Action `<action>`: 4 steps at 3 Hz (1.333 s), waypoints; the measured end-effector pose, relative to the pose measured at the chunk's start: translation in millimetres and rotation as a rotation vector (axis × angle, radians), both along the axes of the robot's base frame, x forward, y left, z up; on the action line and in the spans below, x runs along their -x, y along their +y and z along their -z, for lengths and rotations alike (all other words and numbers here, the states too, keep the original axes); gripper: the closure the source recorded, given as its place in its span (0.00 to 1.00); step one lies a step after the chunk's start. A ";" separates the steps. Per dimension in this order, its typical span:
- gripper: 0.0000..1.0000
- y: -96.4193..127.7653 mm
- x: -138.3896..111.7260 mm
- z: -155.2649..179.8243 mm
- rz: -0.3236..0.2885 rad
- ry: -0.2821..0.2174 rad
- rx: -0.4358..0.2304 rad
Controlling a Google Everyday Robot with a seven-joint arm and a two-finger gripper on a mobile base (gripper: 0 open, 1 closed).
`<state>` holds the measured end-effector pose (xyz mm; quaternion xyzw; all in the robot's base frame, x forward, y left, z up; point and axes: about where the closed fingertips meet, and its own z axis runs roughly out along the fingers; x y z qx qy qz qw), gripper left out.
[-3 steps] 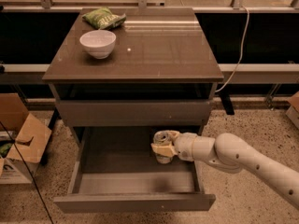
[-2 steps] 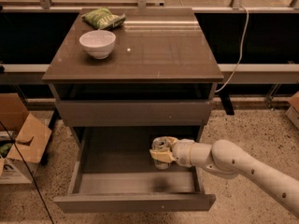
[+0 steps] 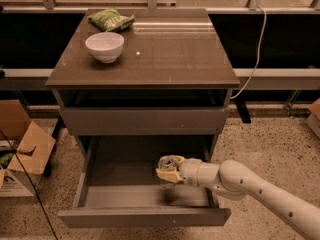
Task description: Place 7up can into middle drawer
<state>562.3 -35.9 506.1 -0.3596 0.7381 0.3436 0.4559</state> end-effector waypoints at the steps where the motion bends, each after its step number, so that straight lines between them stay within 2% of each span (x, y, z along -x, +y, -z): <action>1: 1.00 -1.2 -2.7 19.0 0.025 -0.006 -0.028; 3: 1.00 -13.4 -8.2 51.7 0.107 0.012 -0.052; 4: 0.82 -13.5 -12.7 57.3 0.104 0.018 -0.028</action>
Offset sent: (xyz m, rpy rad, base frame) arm 0.0084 -0.0202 -0.0609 0.0718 -0.0023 -0.1554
